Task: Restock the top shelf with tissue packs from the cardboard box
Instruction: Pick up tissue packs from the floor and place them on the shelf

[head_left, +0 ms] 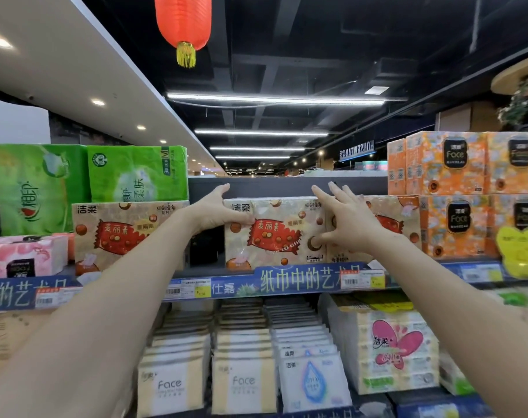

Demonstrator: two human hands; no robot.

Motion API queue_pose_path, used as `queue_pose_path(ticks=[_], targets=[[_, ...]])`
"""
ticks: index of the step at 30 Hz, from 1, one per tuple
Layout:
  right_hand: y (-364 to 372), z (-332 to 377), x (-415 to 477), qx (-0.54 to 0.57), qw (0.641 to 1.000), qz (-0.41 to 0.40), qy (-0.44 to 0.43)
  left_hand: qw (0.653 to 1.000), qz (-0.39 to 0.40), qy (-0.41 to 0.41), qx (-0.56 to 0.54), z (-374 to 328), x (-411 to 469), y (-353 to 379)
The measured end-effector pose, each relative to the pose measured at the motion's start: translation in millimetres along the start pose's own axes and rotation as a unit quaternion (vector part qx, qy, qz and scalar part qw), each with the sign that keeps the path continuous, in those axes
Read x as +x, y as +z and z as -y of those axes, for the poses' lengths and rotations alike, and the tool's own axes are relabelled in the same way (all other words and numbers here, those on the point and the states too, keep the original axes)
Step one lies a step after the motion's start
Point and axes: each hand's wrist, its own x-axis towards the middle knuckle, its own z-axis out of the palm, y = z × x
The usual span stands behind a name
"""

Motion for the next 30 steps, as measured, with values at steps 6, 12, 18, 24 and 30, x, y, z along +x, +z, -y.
queue_pose_path(ticks=[6,12,18,24,30], targets=[[-19.1,-58.2,-28.8,-0.012,0.997,0.008,0.077,0.982,-0.021,0.066,0.177,-29.8,-4.9,9.9],[-25.3,-104.2,-47.6,-0.044,0.995,0.006,0.084,0.973,-0.051,0.04,0.22,-37.4,3.0,24.9],[-25.4,-121.5,-49.0,-0.027,0.996,-0.057,0.062,0.971,-0.069,0.016,0.227,-48.1,2.3,38.9],[-24.0,-134.5,-47.4,-0.036,0.997,-0.052,0.045,0.978,-0.045,-0.02,0.202,-53.1,-1.3,31.0],[-24.4,-145.3,-41.1,-0.034,0.998,-0.036,0.035,0.981,-0.069,-0.044,0.175,-52.4,0.2,31.3]])
